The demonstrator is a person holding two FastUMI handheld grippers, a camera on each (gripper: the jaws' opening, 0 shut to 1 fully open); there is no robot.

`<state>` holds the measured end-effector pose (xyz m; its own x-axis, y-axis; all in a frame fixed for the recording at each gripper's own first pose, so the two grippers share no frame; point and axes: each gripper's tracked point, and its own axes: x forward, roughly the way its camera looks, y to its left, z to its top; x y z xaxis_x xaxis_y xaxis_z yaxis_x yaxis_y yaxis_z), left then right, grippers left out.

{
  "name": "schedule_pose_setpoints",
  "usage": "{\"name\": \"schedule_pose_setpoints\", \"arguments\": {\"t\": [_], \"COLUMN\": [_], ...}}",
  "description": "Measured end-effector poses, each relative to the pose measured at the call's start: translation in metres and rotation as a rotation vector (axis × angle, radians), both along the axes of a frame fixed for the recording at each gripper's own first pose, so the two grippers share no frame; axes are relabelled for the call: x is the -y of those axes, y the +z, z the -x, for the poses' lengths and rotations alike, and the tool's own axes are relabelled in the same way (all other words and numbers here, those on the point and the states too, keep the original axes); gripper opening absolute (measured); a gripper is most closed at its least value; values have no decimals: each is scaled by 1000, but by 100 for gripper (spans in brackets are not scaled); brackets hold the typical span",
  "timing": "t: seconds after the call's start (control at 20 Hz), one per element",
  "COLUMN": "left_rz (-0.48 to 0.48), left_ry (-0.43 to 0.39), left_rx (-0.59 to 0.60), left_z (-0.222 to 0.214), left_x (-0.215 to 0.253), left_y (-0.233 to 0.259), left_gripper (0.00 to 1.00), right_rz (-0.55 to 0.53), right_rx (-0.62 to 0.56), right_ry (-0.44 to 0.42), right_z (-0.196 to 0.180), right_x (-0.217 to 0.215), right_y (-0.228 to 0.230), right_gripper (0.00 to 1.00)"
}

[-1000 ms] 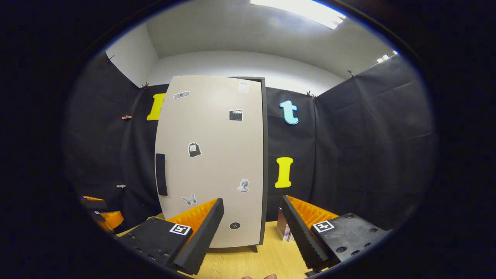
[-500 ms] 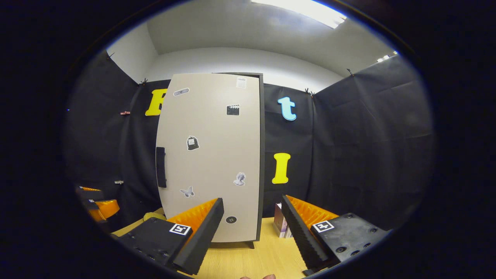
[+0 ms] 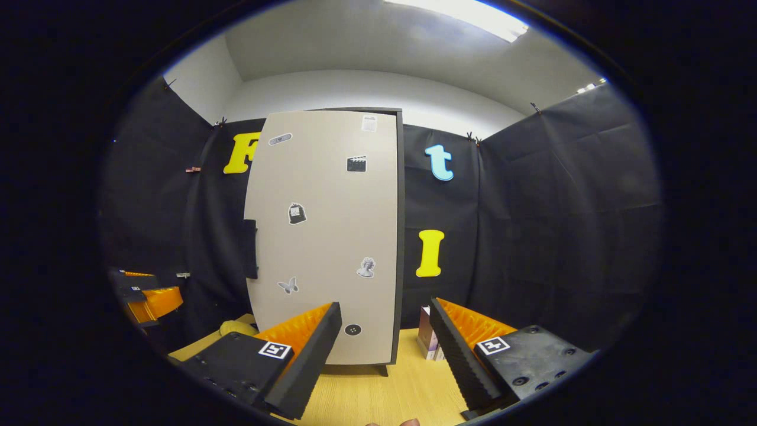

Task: Open the cabinet door with the right hand, grasp the bottle in the cabinet with the left hand and place it on the coaster, then close the cabinet door with the right hand.

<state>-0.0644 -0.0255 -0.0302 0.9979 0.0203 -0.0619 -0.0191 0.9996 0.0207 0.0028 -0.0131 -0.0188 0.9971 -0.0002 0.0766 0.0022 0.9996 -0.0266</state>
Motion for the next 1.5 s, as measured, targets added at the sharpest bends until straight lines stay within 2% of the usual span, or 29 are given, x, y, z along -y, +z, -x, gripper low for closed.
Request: {"name": "schedule_pose_setpoints", "arguments": {"t": [1.5], "left_rz": [13], "left_ry": [-18], "left_rx": [-27], "left_z": [-16], "left_x": [8], "left_y": [-13], "left_gripper": [97], "right_rz": [-5], "right_rx": [-16], "right_ry": [-21], "right_z": [-8], "right_x": [8], "right_y": [-5], "right_gripper": [97]}}
